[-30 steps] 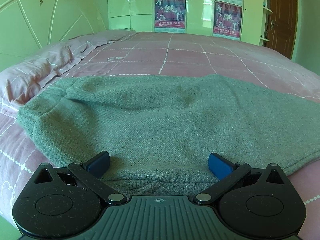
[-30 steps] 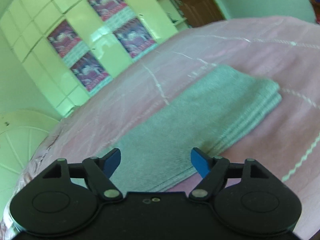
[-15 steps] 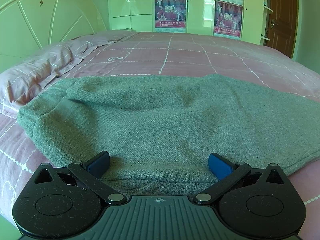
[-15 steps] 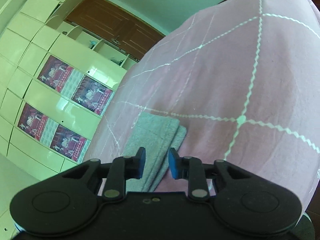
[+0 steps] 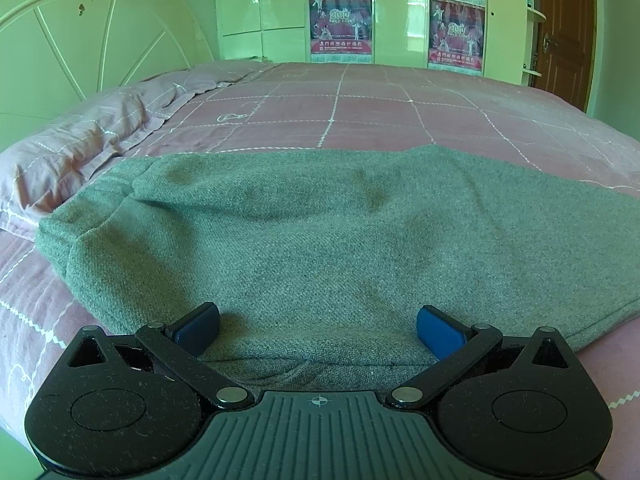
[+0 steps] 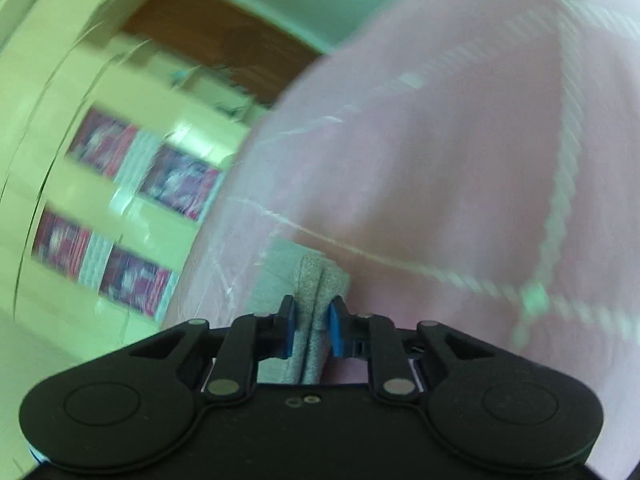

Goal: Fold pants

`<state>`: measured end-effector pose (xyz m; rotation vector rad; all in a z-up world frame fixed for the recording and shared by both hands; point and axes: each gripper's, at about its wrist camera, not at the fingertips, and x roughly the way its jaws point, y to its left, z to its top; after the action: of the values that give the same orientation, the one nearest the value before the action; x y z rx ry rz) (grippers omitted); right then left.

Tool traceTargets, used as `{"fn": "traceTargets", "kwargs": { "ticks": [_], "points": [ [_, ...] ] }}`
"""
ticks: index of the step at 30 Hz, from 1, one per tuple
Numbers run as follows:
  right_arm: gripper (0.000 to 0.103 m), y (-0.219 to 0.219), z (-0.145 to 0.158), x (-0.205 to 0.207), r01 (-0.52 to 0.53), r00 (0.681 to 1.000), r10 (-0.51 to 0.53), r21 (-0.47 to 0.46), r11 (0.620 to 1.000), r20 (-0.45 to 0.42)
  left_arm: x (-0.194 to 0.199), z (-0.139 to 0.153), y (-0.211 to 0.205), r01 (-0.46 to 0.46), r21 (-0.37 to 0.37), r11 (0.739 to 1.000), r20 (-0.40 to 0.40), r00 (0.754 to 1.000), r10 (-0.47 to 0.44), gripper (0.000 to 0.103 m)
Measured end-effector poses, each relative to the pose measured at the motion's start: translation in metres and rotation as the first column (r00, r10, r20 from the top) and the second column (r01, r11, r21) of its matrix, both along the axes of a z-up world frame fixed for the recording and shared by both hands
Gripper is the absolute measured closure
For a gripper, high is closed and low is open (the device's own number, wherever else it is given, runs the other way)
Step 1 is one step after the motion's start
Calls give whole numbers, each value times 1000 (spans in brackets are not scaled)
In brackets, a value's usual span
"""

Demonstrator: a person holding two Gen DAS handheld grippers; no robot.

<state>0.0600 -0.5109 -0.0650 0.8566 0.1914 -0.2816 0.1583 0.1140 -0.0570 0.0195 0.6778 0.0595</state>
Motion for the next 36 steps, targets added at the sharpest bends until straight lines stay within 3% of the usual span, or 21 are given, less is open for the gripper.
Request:
{"fn": "traceTargets", "kwargs": {
  "ticks": [2,4,6,8,10,13,16,19,20,22,26,28,29,32,36],
  "points": [
    [95,22,27,-7,-42,998,50,-266,963,23,0,0,0,0,1,1000,0,1000,0,0],
    [95,29,29,-12,-53,998,58,-391,919,-1,0,0,0,0,0,1000,0,1000,0,0],
    [94,16,8,-10,-59,996,35,-325,944,-79,0,0,0,1,2,1000,0,1000,-1,0],
    [96,-7,-32,4,-58,975,38,-85,995,-217,0,0,-1,4,5,1000,-1,1000,-4,0],
    [95,-9,-43,-5,-24,990,23,-7,1000,-140,0,0,-1,6,6,1000,-1,1000,-6,0],
    [93,2,-37,-4,-24,986,16,-50,998,-164,0,0,-1,6,6,1000,-2,1000,-6,0],
    [92,-4,-37,-7,-29,987,29,4,1000,-157,0,0,0,7,4,1000,-2,1000,-7,0],
    [79,-7,-32,-17,-7,992,17,79,997,-121,1,0,2,8,-5,1000,-2,1000,-8,0],
    [70,-9,-30,-23,1,994,8,79,997,-109,0,1,4,7,-16,1000,1,1000,-7,0],
    [62,-7,-23,-28,19,993,-14,48,999,-114,-4,4,6,-7,-37,999,21,1000,7,0],
    [61,2,1,-29,4,996,-6,-18,1000,-90,-31,17,16,-61,-160,985,80,994,74,0],
    [61,15,13,-23,-42,997,39,-42,998,-70,-40,20,11,-26,-210,977,78,996,43,0],
    [61,23,17,-19,-66,996,64,-39,997,-60,-42,21,2,4,-198,980,73,997,11,0],
    [60,48,20,-6,-142,989,141,-17,990,-49,-44,23,-36,106,-52,993,79,992,-102,0],
    [60,75,12,1,-187,980,187,9,982,-64,-35,18,-75,247,47,968,50,967,-249,0]
  ]
}}
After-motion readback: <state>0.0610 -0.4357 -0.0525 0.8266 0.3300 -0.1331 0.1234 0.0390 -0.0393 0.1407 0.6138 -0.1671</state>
